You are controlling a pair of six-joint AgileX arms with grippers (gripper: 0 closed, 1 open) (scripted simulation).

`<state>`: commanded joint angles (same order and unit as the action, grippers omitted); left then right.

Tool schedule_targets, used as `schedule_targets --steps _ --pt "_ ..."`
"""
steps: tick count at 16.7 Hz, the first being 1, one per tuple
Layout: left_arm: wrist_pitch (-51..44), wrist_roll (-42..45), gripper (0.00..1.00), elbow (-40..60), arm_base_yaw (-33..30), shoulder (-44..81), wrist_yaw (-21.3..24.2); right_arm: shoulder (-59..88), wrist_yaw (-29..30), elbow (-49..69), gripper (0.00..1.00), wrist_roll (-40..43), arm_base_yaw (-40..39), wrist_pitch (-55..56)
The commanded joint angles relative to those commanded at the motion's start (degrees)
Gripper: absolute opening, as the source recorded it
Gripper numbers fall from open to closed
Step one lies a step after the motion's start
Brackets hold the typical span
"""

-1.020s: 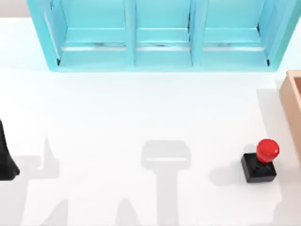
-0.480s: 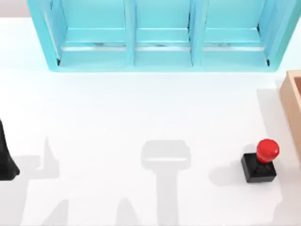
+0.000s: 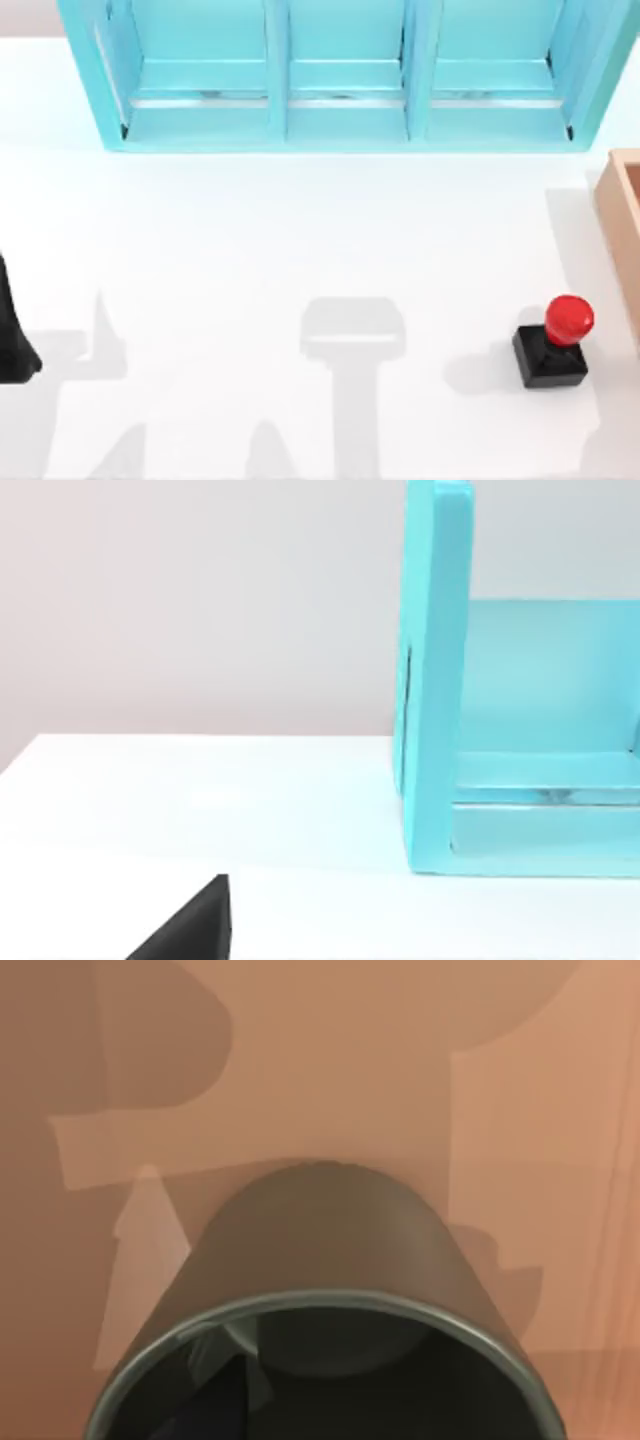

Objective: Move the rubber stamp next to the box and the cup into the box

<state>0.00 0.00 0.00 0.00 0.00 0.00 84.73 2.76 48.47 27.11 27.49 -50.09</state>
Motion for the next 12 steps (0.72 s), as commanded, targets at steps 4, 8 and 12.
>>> schedule_targets --steps 4,8,12 --pt "0.0 0.0 1.0 0.0 0.0 0.0 0.0 -0.1 -0.9 1.9 1.0 0.7 0.8 0.0" --pt "0.0 0.0 1.0 0.0 0.0 0.0 0.0 -1.2 -3.5 10.8 1.0 1.6 2.0 -0.8" --pt "0.0 0.0 1.0 0.0 0.0 0.0 0.0 -2.5 -4.4 19.0 1.0 1.2 0.6 -8.8"
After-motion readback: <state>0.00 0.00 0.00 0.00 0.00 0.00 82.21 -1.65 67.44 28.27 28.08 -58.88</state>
